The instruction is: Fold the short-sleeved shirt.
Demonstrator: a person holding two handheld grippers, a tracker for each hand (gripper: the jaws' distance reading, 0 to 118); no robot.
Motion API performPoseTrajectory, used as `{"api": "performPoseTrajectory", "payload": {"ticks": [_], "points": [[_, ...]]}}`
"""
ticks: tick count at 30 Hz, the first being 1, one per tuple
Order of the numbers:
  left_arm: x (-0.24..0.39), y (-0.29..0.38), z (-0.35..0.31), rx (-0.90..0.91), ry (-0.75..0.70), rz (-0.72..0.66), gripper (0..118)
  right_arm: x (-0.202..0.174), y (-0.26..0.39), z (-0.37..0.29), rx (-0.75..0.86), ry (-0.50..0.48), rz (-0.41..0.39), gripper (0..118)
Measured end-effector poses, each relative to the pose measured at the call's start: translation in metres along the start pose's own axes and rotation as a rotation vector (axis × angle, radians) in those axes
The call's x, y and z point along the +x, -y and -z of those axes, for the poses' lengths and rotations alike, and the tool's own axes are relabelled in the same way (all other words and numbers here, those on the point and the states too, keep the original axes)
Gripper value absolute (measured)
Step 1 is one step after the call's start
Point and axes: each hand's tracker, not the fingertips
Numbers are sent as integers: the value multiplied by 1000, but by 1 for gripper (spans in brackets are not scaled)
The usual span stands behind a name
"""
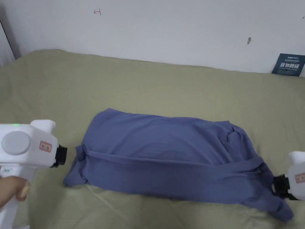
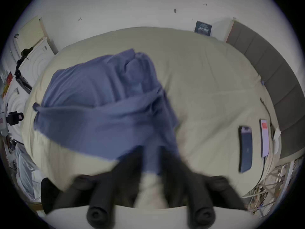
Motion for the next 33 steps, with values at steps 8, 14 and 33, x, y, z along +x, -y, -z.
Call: {"api": "performPoseTrajectory", "payload": {"ticks": [8, 14, 33], "points": [[19, 68, 15, -107, 85, 36, 0, -18, 65, 1, -29, -76, -6, 0], [2, 32, 52, -71, 59, -15, 83, -10, 63, 8, -31, -73, -29, 0], [8, -7, 95, -177, 36, 56, 3, 39, 35, 43, -25, -55, 157, 112]]}}
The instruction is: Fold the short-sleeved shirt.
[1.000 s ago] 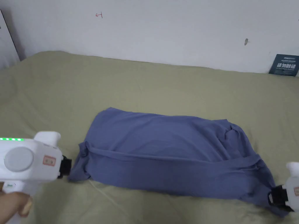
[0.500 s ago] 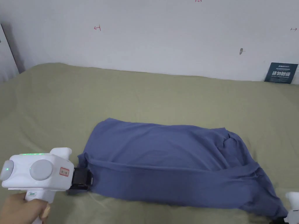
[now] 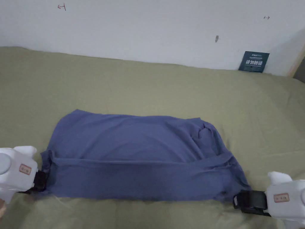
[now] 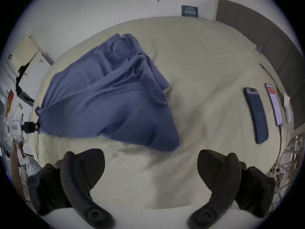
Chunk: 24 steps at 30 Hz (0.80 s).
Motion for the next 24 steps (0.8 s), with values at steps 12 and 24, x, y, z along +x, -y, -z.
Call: {"api": "performPoseTrajectory", "payload": {"ticks": [12, 24], "points": [[-28, 3, 4, -27, 78, -141, 3, -4, -35, 33, -30, 95, -109, 22], [-33, 10, -65, 38, 147, -114, 3, -25, -30, -48, 17, -37, -157, 3]]}}
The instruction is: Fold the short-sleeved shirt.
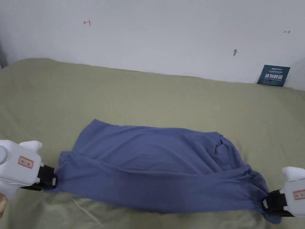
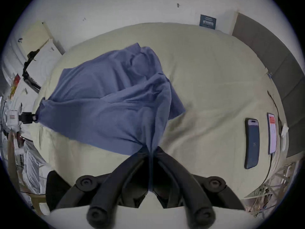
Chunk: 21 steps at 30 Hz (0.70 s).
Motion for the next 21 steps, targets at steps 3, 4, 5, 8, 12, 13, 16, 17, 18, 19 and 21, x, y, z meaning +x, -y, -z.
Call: {"api": "performPoseTrajectory", "payload": {"ticks": [3, 4, 5, 8, 12, 13, 16, 17, 18, 19, 21], "points": [[2, 11, -23, 12, -10, 28, 3, -3, 12, -21, 1, 21, -42, 3], [2, 18, -31, 11, -16, 39, 3, 0, 18, -29, 1, 20, -37, 3], [0, 25, -37, 11, -14, 44, 3, 3, 26, -36, -4, 14, -34, 3], [-5, 55, -48, -1, 7, 34, 3, 8, 53, -51, -28, -16, -20, 3], [-11, 101, -43, -57, 1, 46, 3, 9, 96, -53, -96, -32, -22, 3], [-15, 112, -38, -76, 3, 39, 3, 10, 107, -48, -111, -24, -27, 3], [-28, 134, -15, -134, 4, -17, 3, 16, 131, -25, -172, -34, -4, 3], [-31, 139, -9, -136, 7, -30, 3, 17, 136, -18, -177, -25, 19, 3], [-35, 144, -3, -130, 13, -65, 3, 16, 139, -12, -174, -17, 11, 3], [-37, 145, 0, -135, 21, -82, 3, 15, 140, -9, -175, -11, 8, 3], [-38, 146, 2, -128, 24, -84, 3, 21, 140, 3, -175, -7, 14, 4]]}}
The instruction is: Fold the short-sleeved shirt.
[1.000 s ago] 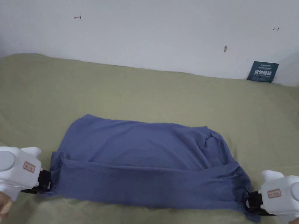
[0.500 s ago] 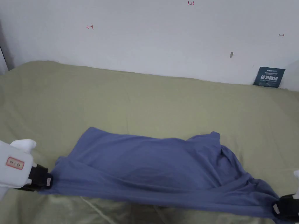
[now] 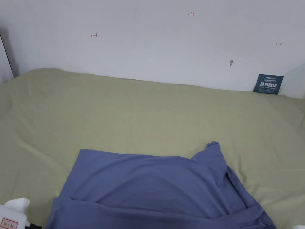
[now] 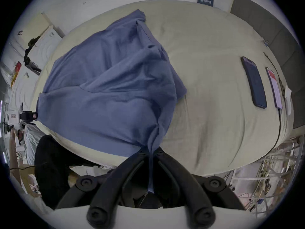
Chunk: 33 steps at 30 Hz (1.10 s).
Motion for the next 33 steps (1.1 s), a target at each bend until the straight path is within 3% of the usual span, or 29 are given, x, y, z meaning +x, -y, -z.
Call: {"api": "performPoseTrajectory", "payload": {"ticks": [1, 2, 3, 4, 5, 9, 13, 14, 15, 16, 17, 18, 24, 33], "points": [[-1, -1, -1, 2, 6, 0, 6, 0, -3, 1, -11, -2, 3, 5], [0, -3, -3, -1, 7, 3, 19, 1, -5, 0, -24, -11, 5, 14], [1, -4, -8, -4, 9, 6, 42, 1, -7, -5, -27, -11, 8, 34], [4, -4, -17, -7, -21, 20, 78, 0, -9, -11, -34, 0, 10, 67], [6, -4, -25, 0, -68, 35, 89, 0, -12, -19, -49, 45, 7, 86], [19, -10, -63, 72, -135, 71, 89, -4, -25, -51, 34, 83, 19, 86], [45, -25, -78, 135, -166, 115, 86, -27, -50, -59, 80, 91, 16, 84], [54, -29, -78, 158, -158, 125, 82, -35, -57, -58, 89, 85, 6, 77], [63, -33, -76, 176, -147, 144, 73, -50, -60, -58, 106, 88, -12, 61], [71, -37, -72, 192, -136, 168, 45, -58, -64, -56, 123, 89, -29, 24], [79, -41, -66, 191, -125, 176, 15, -67, -69, -51, 133, 76, -46, 1], [85, -45, -60, 183, -131, 170, 0, -72, -72, -48, 142, 72, -38, 1], [107, -82, -19, 165, -69, 188, 0, -93, -93, -21, 150, 2, -28, 0], [113, -242, 30, 85, -143, 190, 0, -94, -134, 8, 130, 9, -31, 0]]}}
